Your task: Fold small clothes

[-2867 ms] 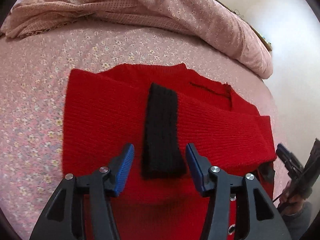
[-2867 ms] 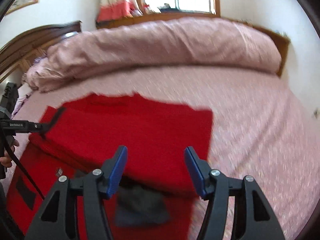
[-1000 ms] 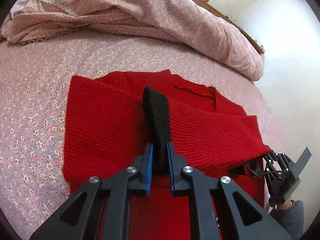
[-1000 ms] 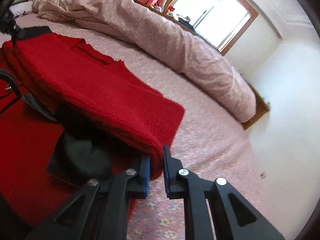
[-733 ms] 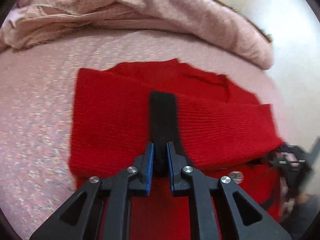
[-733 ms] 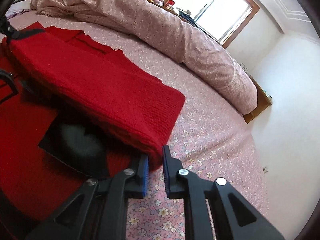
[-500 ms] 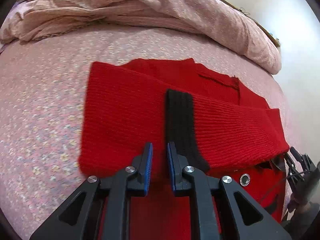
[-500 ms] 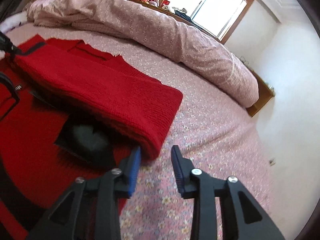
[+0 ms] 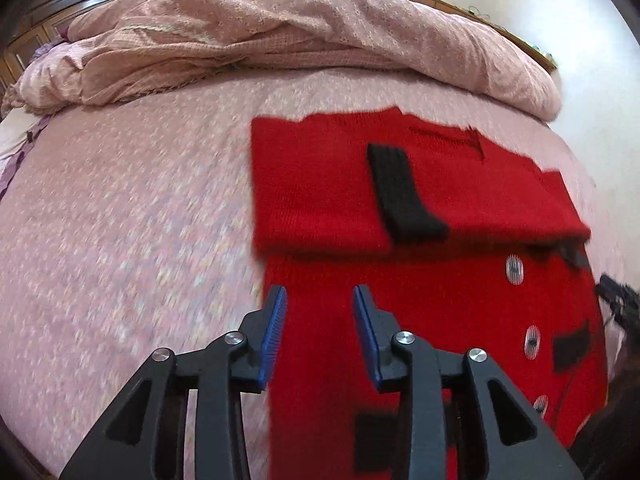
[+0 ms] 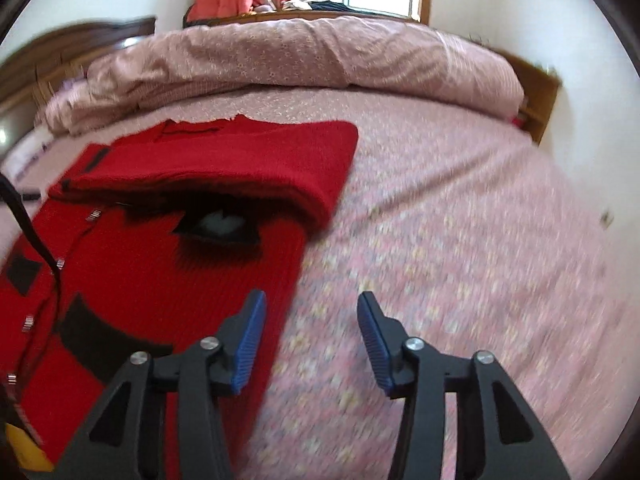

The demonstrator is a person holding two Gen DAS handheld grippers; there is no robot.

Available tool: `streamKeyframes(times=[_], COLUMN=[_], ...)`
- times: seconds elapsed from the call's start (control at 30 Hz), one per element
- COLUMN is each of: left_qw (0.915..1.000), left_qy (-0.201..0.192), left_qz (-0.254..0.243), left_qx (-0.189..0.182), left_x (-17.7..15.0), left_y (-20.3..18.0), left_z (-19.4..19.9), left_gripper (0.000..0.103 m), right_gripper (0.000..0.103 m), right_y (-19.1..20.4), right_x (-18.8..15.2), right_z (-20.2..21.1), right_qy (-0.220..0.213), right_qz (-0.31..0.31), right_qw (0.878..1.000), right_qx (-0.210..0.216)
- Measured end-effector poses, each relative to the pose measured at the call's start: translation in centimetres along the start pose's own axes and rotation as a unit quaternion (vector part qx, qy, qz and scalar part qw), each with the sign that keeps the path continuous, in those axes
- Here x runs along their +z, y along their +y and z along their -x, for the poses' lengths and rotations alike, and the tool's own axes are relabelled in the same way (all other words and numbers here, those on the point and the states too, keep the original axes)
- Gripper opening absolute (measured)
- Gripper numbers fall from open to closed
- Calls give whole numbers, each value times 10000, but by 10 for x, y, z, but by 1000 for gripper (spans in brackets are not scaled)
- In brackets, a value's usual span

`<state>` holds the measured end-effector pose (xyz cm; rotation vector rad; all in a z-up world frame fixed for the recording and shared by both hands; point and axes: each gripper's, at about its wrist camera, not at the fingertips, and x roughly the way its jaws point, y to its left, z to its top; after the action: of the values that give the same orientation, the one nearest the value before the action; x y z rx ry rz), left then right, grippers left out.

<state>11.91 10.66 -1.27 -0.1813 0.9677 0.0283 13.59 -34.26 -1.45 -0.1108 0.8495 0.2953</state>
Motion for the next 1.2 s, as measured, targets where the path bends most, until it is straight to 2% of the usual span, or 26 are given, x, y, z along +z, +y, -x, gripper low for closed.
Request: streamKeyframes(times=[0.07, 0.17, 0.27, 0.37, 0.5, 0.57, 0.7, 0.8, 0.87, 0.93, 0.97, 1.03, 1.1, 1.2], left_qw=[10000, 9996, 9984, 9969, 9968, 9958, 9912, 9839, 9779, 9727, 9688, 9606, 9506, 9439], left_qy=[58, 245, 453, 423, 106, -6, -77, -52, -51, -51, -65, -80, -85, -28], left_qz=[-21, 128, 334, 604, 627, 645, 849, 1036, 1177, 1310, 1395, 1589, 1830, 1968], left_qx=[-8, -64, 11, -260, -491, -647, -1017, -1454, -1728, -1915, -2046, -2279, -2506, -2653], left_x=[-23, -51, -76, -101, -125, -135, -144, -151, -156, -155, -153, -149, -144, -143], left_y=[7, 16, 24, 30, 27, 26, 29, 33, 36, 39, 41, 46, 50, 52], left_z=[9, 20, 26, 34, 48, 52, 58, 60, 62, 60, 58, 52, 45, 43], left_gripper=[33, 36, 42, 49, 57, 60, 61, 61, 62, 64, 65, 66, 66, 66], right_gripper=[52, 53, 53, 53, 54, 54, 55, 55, 55, 55, 55, 55, 52, 51], right_y=[-6, -17, -22, -14, 11, 20, 22, 8, -6, -16, -17, -15, -12, -6], right_x=[-10, -27, -45, -63, -85, -90, -104, -126, -146, -151, -149, -146, -145, -141], right_z=[5, 11, 20, 25, 35, 41, 49, 51, 50, 45, 41, 38, 36, 34], right_qy=[39, 182, 219, 383, 651, 663, 632, 241, -112, -231, -230, -303, -346, -280], right_qz=[-296, -941, -1610, -1983, -1840, -1740, -1842, -2161, -2647, -3055, -3150, -3129, -3060, -2997], right_qw=[9993, 9920, 9758, 9586, 9601, 9616, 9560, 9381, 9122, 8916, 8867, 8849, 8889, 8896], right_qx=[223, 817, 1467, 2009, 2004, 2017, 2192, 2696, 3124, 3334, 3377, 3436, 3391, 3434])
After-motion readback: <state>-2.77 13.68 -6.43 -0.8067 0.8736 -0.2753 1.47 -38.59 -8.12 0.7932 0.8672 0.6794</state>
